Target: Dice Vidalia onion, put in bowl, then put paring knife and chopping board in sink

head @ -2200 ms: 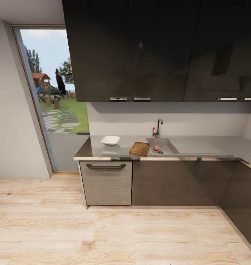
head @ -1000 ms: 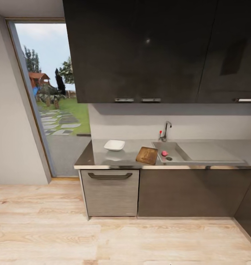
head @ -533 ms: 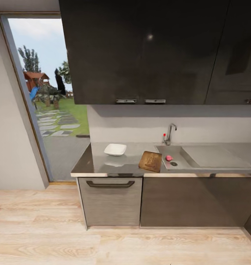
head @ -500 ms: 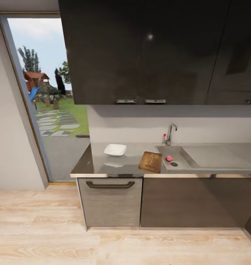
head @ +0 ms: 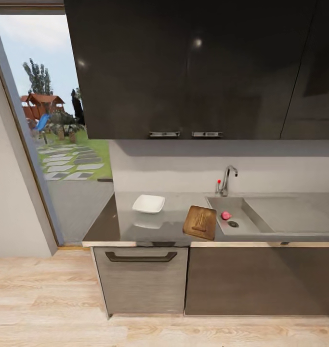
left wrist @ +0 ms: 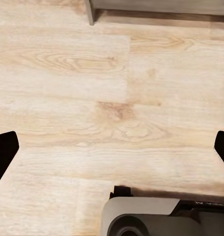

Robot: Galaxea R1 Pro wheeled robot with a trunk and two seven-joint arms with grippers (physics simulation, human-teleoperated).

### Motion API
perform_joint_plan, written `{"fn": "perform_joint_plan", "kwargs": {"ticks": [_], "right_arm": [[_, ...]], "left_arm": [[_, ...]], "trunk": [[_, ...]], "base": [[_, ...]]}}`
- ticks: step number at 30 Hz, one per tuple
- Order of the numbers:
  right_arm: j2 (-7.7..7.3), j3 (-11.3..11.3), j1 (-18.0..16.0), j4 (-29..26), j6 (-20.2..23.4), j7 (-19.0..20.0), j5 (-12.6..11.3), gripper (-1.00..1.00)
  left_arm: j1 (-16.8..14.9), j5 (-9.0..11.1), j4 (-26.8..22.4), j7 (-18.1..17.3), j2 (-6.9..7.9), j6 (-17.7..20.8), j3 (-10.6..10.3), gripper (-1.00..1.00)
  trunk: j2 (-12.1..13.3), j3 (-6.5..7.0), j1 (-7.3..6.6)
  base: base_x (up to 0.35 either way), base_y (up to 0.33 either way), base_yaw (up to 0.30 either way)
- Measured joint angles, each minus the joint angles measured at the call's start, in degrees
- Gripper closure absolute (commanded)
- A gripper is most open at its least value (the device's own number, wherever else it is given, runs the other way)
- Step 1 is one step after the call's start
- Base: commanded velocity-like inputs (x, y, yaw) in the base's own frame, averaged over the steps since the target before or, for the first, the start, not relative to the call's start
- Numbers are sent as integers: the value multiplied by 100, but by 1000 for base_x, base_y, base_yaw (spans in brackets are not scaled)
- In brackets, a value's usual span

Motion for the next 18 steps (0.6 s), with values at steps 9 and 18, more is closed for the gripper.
{"fn": "perform_joint_plan", "kwargs": {"ticks": [9,18], "right_arm": [[1,3,0,-4,-1,-2,0,-100],[11,3,0,35,-1,-4,-6,-100]], "left_arm": [[0,-1,-2,0,0,-6,1,-100],[0,2,-27,9,-8,10,9,-100]], "trunk": [[1,0,3],[1,0,3]], "base": [[58,-18,0],[0,0,0]]}}
